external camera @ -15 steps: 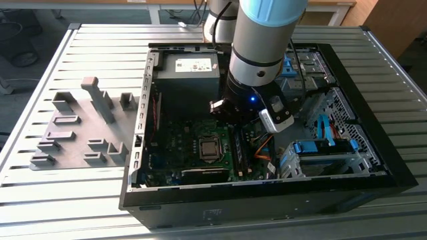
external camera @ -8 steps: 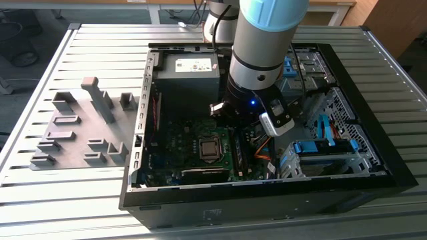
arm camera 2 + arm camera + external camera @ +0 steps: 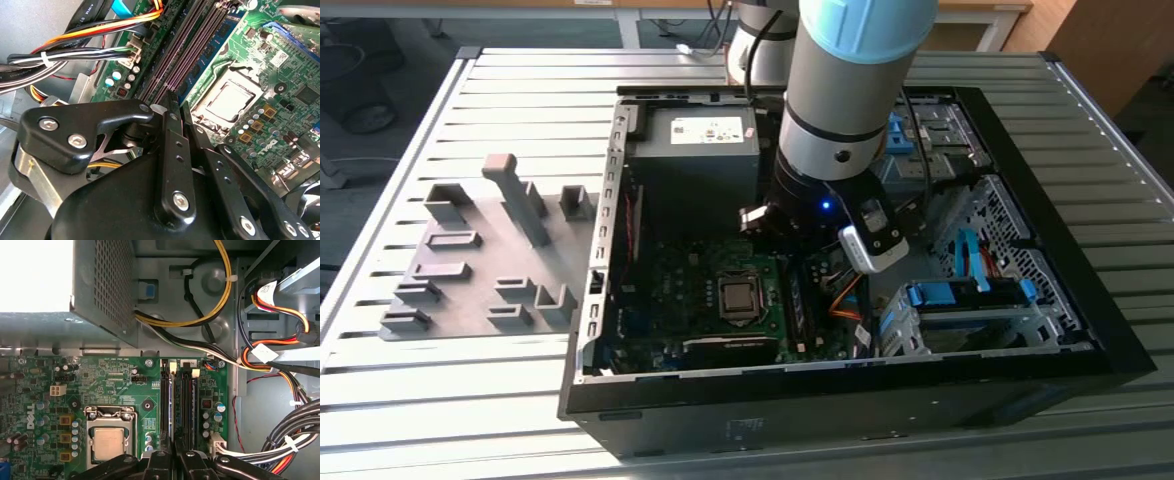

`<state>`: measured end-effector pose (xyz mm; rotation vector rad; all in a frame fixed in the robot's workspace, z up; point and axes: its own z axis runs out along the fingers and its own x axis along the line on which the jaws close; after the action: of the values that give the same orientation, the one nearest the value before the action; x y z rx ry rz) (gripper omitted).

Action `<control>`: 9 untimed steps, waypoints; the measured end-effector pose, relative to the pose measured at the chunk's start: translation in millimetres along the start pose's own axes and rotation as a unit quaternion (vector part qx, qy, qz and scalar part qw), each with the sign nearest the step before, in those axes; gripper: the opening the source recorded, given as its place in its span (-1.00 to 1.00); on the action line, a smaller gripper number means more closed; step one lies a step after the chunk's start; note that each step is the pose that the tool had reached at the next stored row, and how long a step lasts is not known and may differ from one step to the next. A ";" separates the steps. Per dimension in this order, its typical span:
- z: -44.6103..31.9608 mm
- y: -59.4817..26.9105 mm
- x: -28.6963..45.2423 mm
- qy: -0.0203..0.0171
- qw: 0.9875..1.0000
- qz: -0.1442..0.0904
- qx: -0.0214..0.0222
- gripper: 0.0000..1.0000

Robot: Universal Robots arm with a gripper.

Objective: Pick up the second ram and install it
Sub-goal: 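Insert the second ram into the second slot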

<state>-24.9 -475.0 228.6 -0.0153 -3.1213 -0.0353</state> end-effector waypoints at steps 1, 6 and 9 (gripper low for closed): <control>0.0 0.0 0.0 0.000 1.000 0.000 0.000 -0.72; 1.6 -0.5 0.0 0.000 1.000 0.001 0.000 -0.72; 3.4 -0.5 -0.4 0.000 1.000 0.006 0.000 -0.72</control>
<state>-24.6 -475.4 225.2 -0.0332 -3.1213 -0.0357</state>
